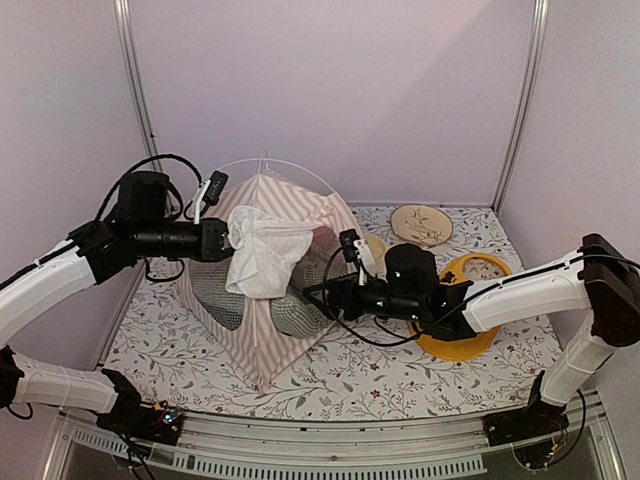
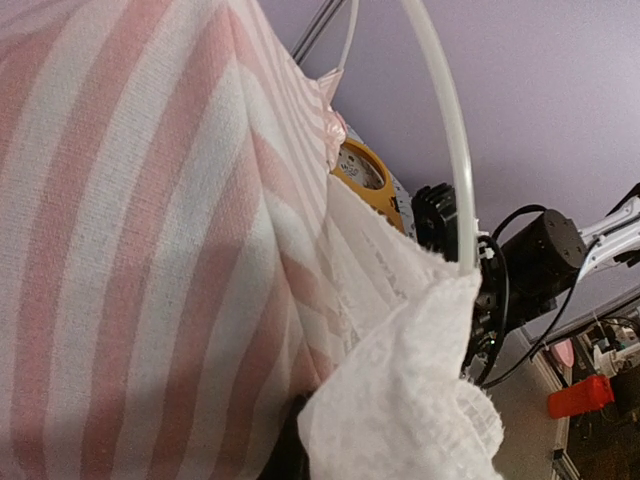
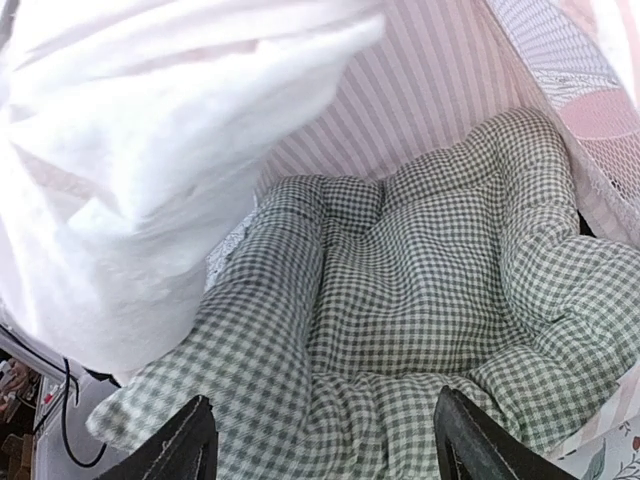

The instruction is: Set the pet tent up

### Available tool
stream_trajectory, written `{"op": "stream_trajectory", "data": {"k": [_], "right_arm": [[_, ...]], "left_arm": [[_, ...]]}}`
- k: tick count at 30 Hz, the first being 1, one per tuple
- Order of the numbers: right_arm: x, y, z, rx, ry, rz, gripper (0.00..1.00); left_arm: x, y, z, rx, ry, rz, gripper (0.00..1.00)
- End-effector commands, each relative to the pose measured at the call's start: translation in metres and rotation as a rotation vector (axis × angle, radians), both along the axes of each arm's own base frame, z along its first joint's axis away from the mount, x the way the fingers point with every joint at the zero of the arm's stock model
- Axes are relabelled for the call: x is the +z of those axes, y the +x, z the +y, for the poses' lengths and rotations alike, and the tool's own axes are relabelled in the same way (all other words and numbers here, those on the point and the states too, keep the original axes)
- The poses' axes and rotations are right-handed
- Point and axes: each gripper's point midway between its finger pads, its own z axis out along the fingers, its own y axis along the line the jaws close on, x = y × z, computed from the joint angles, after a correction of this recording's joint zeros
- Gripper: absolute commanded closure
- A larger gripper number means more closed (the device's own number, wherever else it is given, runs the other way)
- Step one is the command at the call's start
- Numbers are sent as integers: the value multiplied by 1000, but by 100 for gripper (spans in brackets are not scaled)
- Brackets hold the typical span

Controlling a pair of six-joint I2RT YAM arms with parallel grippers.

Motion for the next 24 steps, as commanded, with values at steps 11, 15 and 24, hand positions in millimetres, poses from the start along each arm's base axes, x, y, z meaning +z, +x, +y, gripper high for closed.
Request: {"op": "stream_trajectory", "data": {"k": [11,15,24], "right_arm": [[-6,-26,34,86,-57,-85,37],[-16,-4,43,69,-52,-25,56],[-47,26,96,184,1,139,100]], "left_arm": [[-44,-4,5,-3,94,122,100],[-41,-7,3,-21,87,117,100],[-32,-13,-8,-87,70,100,100]]}}
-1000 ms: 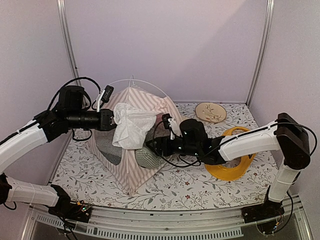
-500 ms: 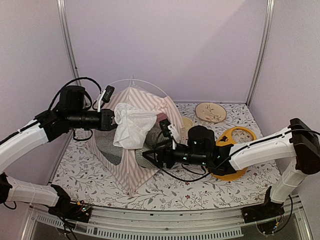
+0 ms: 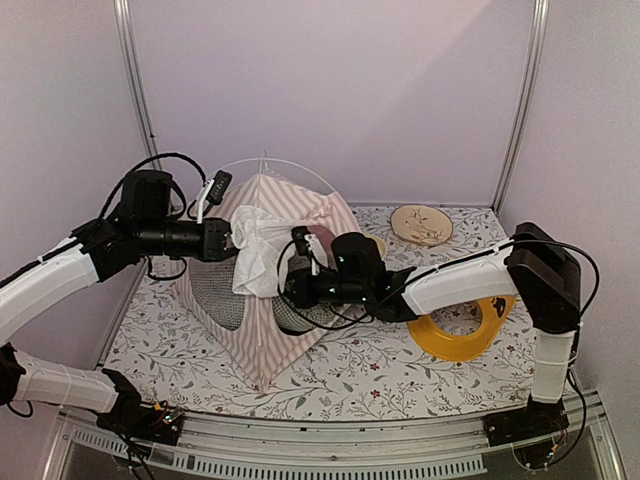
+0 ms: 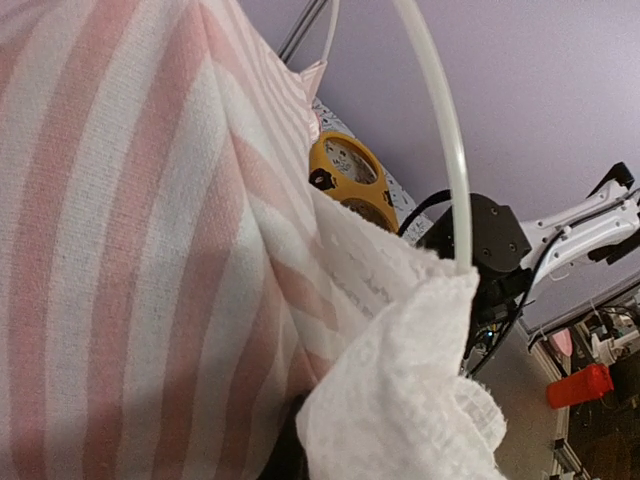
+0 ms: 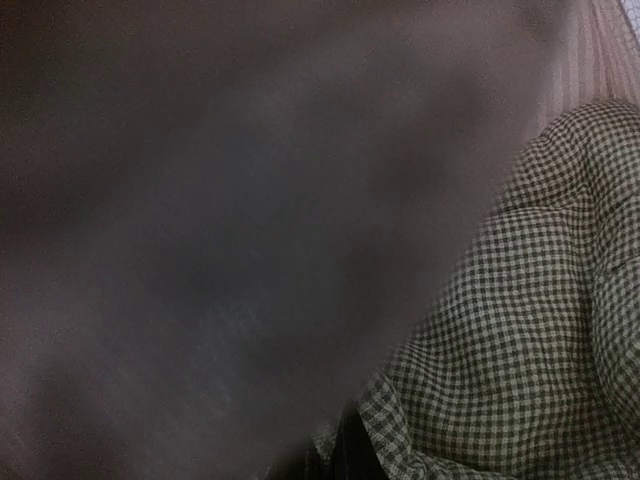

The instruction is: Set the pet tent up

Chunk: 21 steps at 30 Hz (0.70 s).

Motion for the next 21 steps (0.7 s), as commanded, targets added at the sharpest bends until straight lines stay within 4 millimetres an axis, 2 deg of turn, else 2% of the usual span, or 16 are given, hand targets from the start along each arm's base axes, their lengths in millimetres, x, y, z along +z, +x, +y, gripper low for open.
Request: {"op": "stream_trajectory", "data": {"k": [1,3,5,9,11,12,13,16,17,21], "right_arm": [[-32,-4,30,110,-2,116,100],[-55,-14,40,143,-24,163,100],[-70,-30,47,174,-45,186,100],[-100,-73,52,271,-95,235,100],[-103,-86,42,283,-101,230,93],[-104,-89,31,272,-97,235,84],[-101,-88,21,250,-93,238,76],[-72,-83,1,206,-63,199,58],[-53,-81,-3,202,-39,171,53],[-8,-70,-17,169,5,101,34]], "left_arm": [[-31,-11,-2,-41,78,98,100],[-30,-9,-2,-35,82,89,100],[-30,-8,-1,-28,84,82,100],[-29,2,7,35,103,70,100],[-29,10,16,87,119,70,100],[-30,14,21,114,125,72,100],[-30,17,26,136,129,74,100],[-33,19,33,159,125,87,100],[-35,18,33,154,123,93,100],[-39,13,32,135,116,101,100]]}}
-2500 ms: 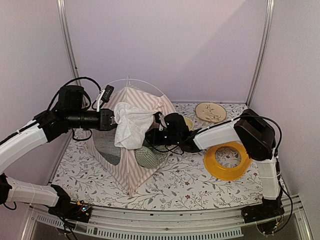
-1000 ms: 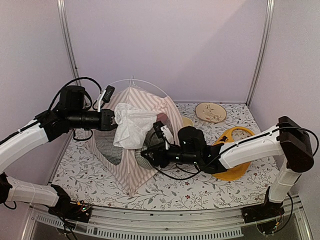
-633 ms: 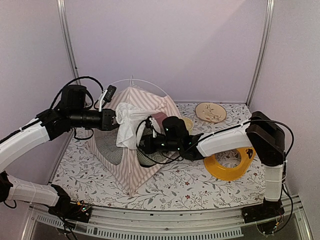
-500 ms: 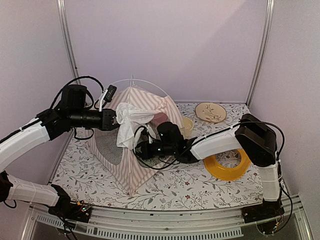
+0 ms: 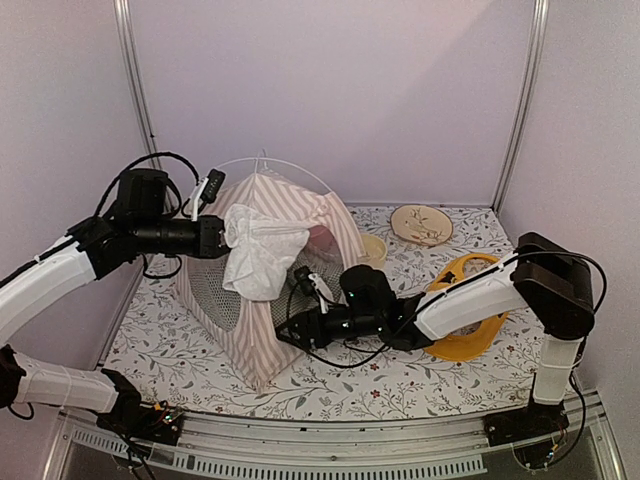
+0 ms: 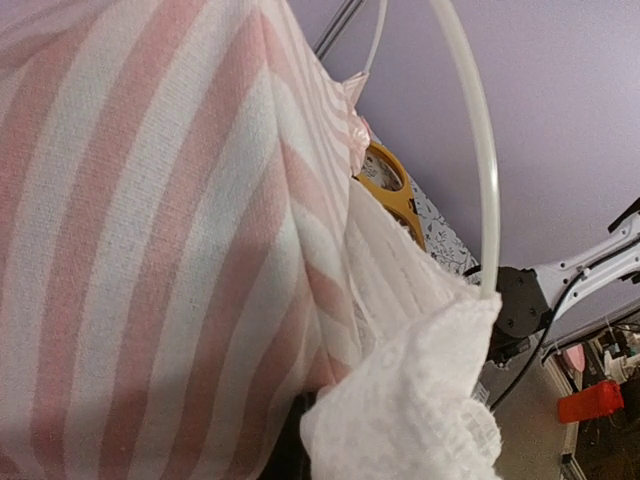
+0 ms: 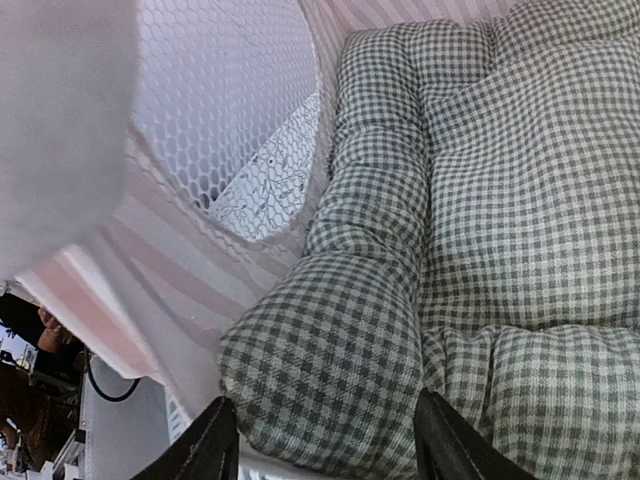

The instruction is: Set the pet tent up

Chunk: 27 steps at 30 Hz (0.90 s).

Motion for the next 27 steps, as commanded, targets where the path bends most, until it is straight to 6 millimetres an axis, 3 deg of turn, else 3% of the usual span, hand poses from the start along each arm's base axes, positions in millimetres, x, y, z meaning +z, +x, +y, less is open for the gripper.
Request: {"op": "stream_trajectory", "data": {"k": [1,5,8,12,18,23,27], "right_arm": [[55,12,-14,-43,63,-80,32],[82,42,-28,-159,91,-105,39],[80,56,-21,-187,44,-113,53],[55,53,-6,-118,-12,-105,62],[20,25,21,42,-38,-43,78],[-17,-12,65,250,-76,34,80],[-64,-14,67,244,-187,97,80]], "left_arm": [[-37,-1,16,54,76,100,100],[-36,-5,17,47,68,99,100],[-34,-5,18,55,68,93,100],[-29,-4,21,68,74,78,100],[-23,-5,23,70,66,56,100],[-19,-3,21,61,55,48,100],[-13,-2,22,60,53,33,100]]}}
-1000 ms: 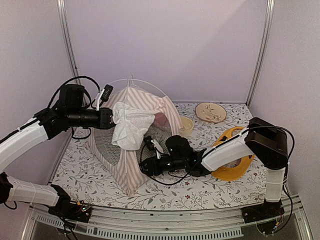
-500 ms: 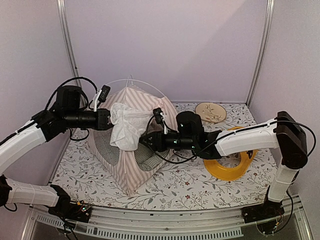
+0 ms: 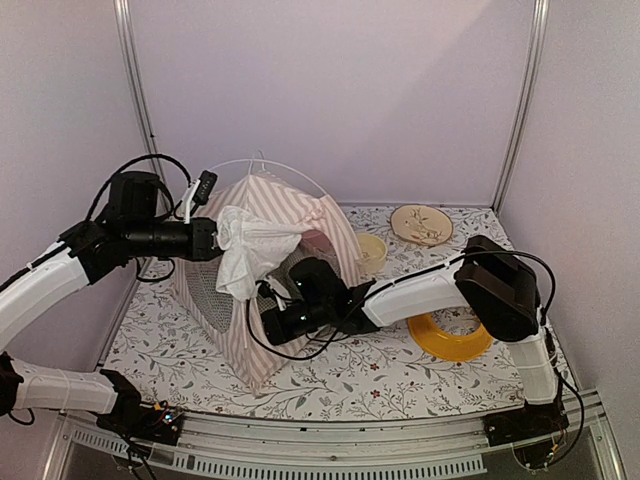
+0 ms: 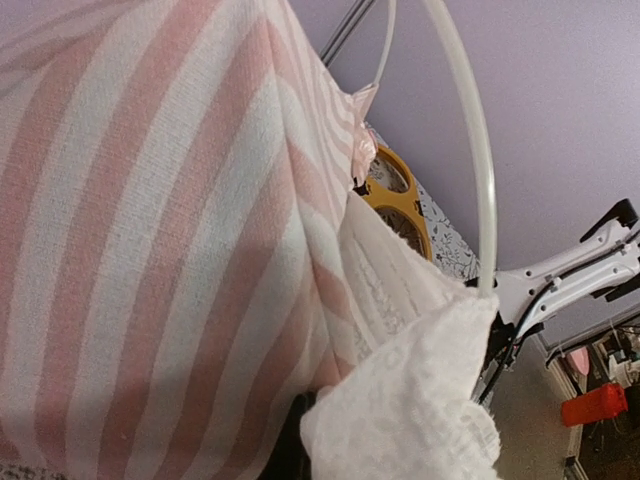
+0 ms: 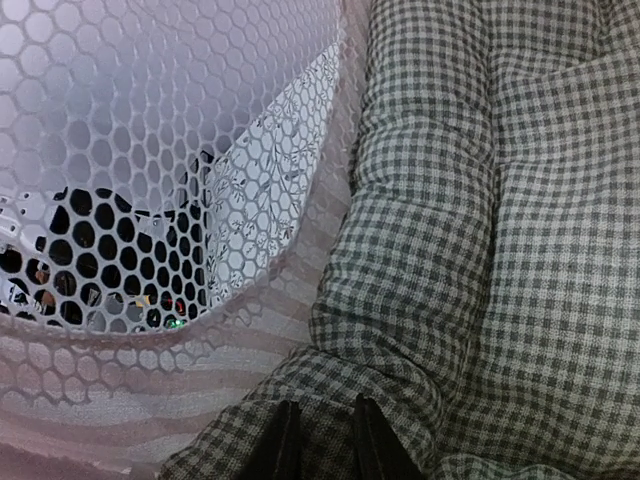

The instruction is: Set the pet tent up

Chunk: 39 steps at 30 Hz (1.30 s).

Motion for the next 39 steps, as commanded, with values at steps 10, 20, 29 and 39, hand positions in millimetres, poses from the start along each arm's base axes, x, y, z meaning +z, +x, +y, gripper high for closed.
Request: {"op": "stream_trajectory", "data": {"k": [10,20,29,39], "right_arm": [[10,61,-26,-135,-59,19,59],[-35,152,-41,-515,-361,-143,79],[-71,193,-96,-744,-580,-309,55],[-25,198,-94,-815,-547,-528,37]], "left_arm": [[-7,-5,12,6,32,16,100],[12,-27,-3,-133,-37,-13,100],[19,-35,0,-147,-31,-34,100],[20,-38,0,-170,-25,-40,100]]}}
